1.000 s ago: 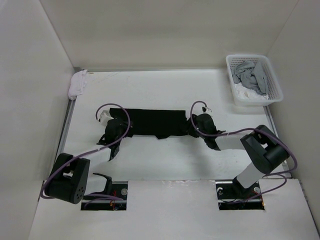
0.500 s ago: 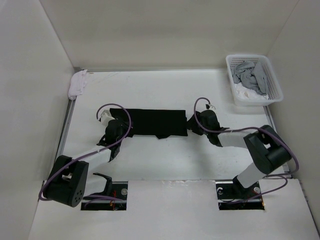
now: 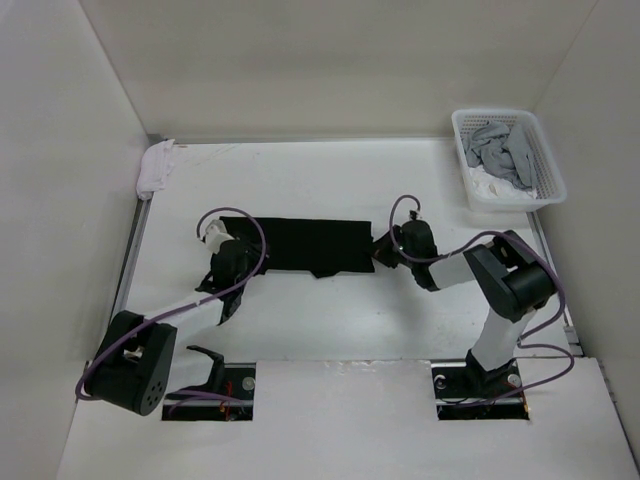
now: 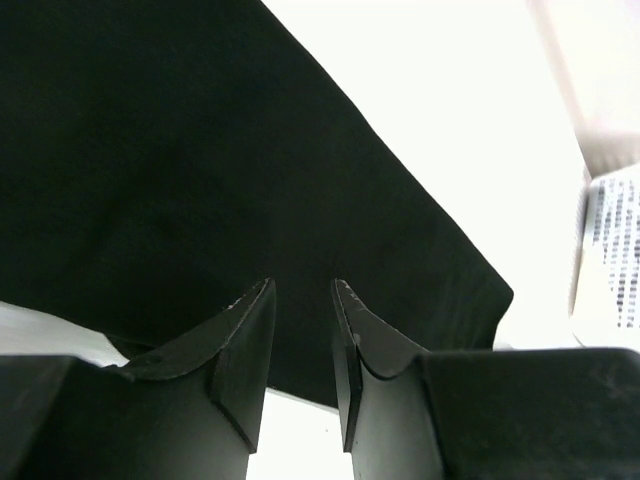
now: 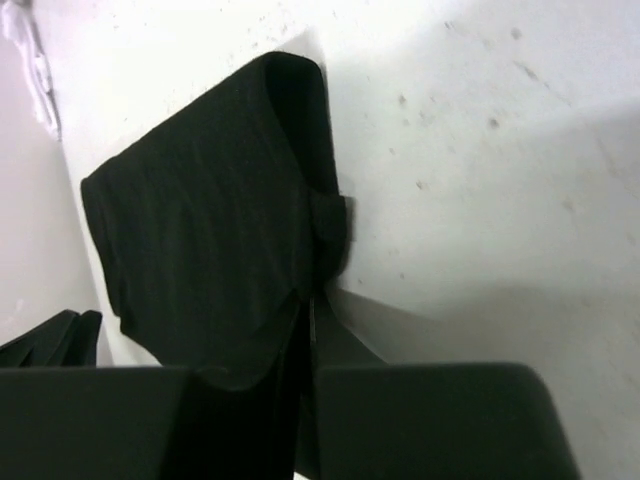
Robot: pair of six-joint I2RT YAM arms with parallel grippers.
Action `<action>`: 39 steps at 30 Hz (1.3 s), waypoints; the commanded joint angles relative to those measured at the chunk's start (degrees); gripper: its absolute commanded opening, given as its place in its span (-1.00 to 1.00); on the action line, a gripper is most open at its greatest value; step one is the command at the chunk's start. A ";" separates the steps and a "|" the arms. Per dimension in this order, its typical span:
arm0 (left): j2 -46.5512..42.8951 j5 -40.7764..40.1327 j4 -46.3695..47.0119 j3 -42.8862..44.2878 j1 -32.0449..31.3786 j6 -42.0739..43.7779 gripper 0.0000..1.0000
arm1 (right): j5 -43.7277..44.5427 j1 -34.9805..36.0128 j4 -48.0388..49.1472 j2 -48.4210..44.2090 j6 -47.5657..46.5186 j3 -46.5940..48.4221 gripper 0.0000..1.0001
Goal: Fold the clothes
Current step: Fold the tank top
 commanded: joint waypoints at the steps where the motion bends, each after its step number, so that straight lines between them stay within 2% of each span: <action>1: -1.49 -1.29 2.19 1.42 -1.84 0.54 -0.46 | -1.99 -1.26 4.63 -1.54 2.76 -3.99 -0.88; 6: 0.97 -3.40 2.89 2.56 -7.11 -0.08 -0.46 | -0.49 -5.39 4.30 -15.41 1.27 -12.95 -0.94; 11: 3.61 -4.19 5.17 4.14 -11.25 -0.08 -0.46 | 2.31 -6.80 -8.50 -34.04 -3.21 -18.15 -0.94; 14: 3.96 -4.19 5.35 4.94 -12.30 0.27 -0.46 | 7.14 -5.84 -19.93 -45.20 -6.98 -15.44 -0.93; 17: 2.56 -4.19 5.18 4.76 -12.39 0.36 -0.46 | 11.63 -1.02 -28.73 -49.71 -11.64 -8.25 -0.91; 23: -3.32 -3.84 3.86 2.22 -10.29 0.54 -0.45 | 15.06 7.69 -34.99 -40.95 -16.92 8.01 -0.90; 35: -17.83 2.13 -2.29 -3.67 0.69 0.80 -0.42 | 18.14 22.02 -43.34 -4.57 -19.83 39.83 -0.88; 39: -20.73 4.85 -3.52 -4.29 4.38 0.89 -0.41 | 18.23 25.71 -48.69 7.82 -21.06 53.97 -0.87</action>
